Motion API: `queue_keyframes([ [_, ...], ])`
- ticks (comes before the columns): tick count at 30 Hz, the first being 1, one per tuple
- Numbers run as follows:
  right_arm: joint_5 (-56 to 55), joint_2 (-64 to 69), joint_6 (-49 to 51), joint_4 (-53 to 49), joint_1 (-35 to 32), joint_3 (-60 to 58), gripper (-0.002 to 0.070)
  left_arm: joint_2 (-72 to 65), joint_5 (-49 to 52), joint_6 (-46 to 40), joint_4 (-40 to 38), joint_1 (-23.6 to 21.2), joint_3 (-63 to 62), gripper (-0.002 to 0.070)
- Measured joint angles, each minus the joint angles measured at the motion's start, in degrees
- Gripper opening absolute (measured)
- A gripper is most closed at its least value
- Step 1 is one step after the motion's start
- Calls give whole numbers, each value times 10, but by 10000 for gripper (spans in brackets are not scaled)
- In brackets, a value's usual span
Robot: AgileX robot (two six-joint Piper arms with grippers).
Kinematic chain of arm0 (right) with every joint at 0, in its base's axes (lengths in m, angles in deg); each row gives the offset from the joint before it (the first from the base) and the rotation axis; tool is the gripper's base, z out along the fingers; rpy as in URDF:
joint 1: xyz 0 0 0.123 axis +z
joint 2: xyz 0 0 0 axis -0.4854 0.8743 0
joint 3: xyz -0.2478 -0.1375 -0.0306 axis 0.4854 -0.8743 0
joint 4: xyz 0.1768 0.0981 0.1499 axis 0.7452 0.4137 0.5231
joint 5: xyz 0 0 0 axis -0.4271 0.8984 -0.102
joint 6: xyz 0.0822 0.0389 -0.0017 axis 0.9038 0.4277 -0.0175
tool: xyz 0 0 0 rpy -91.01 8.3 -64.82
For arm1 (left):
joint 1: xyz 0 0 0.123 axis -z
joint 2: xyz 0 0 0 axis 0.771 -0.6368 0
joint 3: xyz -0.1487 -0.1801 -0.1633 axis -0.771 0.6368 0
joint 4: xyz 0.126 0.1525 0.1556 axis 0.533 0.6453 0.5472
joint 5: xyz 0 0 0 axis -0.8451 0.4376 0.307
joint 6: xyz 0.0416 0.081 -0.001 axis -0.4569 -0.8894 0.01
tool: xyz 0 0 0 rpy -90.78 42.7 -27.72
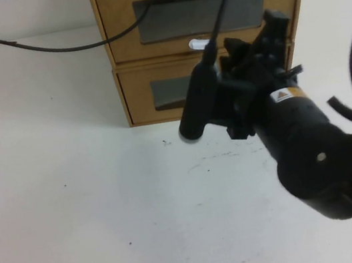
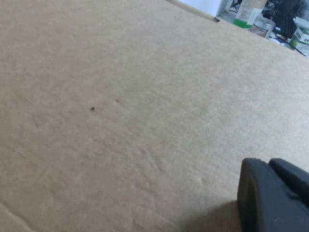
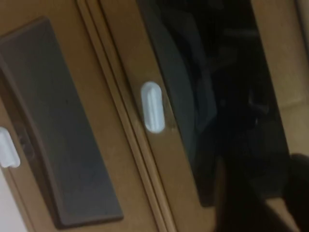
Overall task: Open the shoe box
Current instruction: 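Pull the top drawer of the cardboard box fully open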
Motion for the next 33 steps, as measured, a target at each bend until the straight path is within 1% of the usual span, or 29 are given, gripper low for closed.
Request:
queue_keyframes([
  [2, 3, 15, 1, -35, -2, 1, 251, 0, 0, 0, 0, 0, 0, -4],
  [4, -11, 36, 1, -73, -2, 2, 309, 0, -2, 0, 0, 0, 0, -4],
  [5, -26, 50, 1, -95, -2, 2, 322, 0, -3, 0, 0, 0, 0, -4],
  [7, -61, 77, 2, -138, -5, 2, 324, 0, -4, 0, 0, 0, 0, -4],
  [11, -113, 139, 6, -206, -18, 3, 298, 0, -4, 0, 0, 0, 0, -4],
  [17, -185, 189, 86, -223, -29, 3, 284, 0, -7, -1, 0, 0, 0, -4],
  [22, -187, 191, 149, -254, -31, 3, 283, 0, -10, -3, 0, 0, 0, -4],
  [28, -175, 191, 214, -306, -60, 3, 283, 0, -11, -4, 0, 0, 0, -4],
  [33, -170, 191, 245, -329, -80, 4, 281, 0, -12, -4, 0, 0, 0, -4],
])
